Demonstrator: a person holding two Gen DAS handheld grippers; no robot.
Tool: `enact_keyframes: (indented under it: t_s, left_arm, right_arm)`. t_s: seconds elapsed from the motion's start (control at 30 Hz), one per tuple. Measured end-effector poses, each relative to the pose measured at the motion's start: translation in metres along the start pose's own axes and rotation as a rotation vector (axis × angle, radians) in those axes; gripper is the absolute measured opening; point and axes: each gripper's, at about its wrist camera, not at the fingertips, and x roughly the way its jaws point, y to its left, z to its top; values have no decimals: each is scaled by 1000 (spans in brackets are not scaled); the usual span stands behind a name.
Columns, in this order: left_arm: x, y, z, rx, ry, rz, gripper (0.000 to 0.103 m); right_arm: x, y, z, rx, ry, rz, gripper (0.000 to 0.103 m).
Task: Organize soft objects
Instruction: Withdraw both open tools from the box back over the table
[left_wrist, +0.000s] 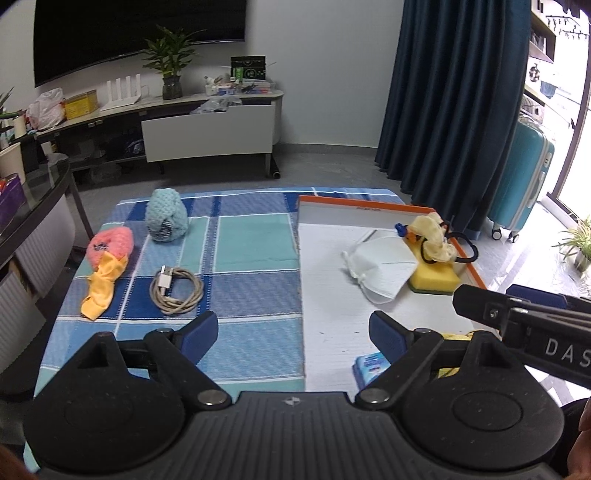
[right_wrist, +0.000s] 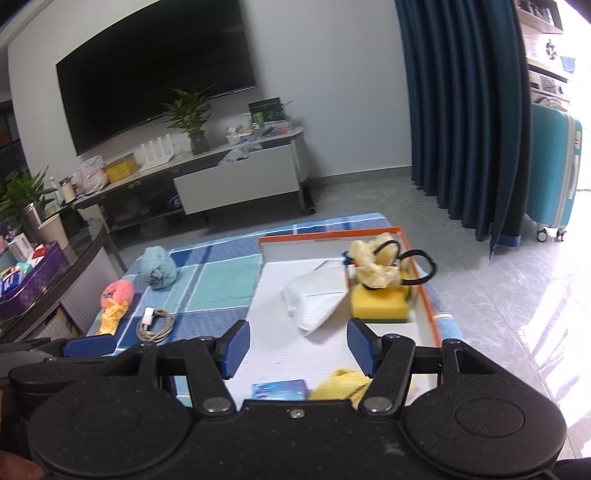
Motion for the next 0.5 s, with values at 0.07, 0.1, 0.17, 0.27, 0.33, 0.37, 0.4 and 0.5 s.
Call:
enact_keyframes:
  t_s: [0.07,0.1,0.17,0.27,0.33,0.37,0.4,0.5]
  left_arm:
    - [-1,8,0,-11,-2,10,91]
    - [-1,12,0,-18,-2,17,91]
    - [-2,19,-1,-31,-3,29,91]
    - [-2,30,-2,-46,-4,46,91]
    - [-2,38,-3,-57,-4,55,91]
    - [-3,42,-3,-63,-5,60,91]
    - [-3,46,-4,-69,-5,68,91]
    - [-4,57,-5,-85,-5,89,91]
  right_arm:
    - [3,7,0,-10,4,11,71]
    - [5,11,0,-15,8,17,71]
    - [8,19,0,-23,13,27,71]
    - [15,29,0,-37,24,46,71]
    - [20,37,0,-46,32,58,71]
    - [21,41,-1,-52,34,63,71]
    - [23,45,0,-58,37,67,71]
    - [30,56,0,-70,47,84,71]
